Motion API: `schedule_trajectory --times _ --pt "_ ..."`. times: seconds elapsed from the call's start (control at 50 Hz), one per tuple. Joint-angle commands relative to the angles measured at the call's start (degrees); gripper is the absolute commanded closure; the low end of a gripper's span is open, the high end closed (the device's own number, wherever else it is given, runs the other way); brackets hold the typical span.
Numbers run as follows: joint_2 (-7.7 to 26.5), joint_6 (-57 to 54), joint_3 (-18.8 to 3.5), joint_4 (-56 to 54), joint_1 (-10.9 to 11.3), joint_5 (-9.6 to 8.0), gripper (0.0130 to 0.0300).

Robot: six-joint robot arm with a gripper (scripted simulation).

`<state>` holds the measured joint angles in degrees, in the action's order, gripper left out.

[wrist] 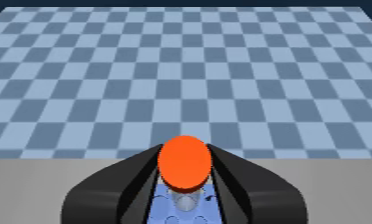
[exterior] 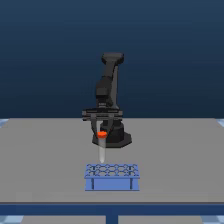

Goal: Pick up the centrifuge tube on the rack

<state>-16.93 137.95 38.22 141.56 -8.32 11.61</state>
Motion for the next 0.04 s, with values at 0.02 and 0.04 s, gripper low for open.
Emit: schedule_trajectory --times 0.02,0.04 --pt "0.0 0.0 0.0 0.0 0.0 -0.06 0.0300" --pt "0.0 0.0 0.0 0.0 0.0 -0.06 0.0300"
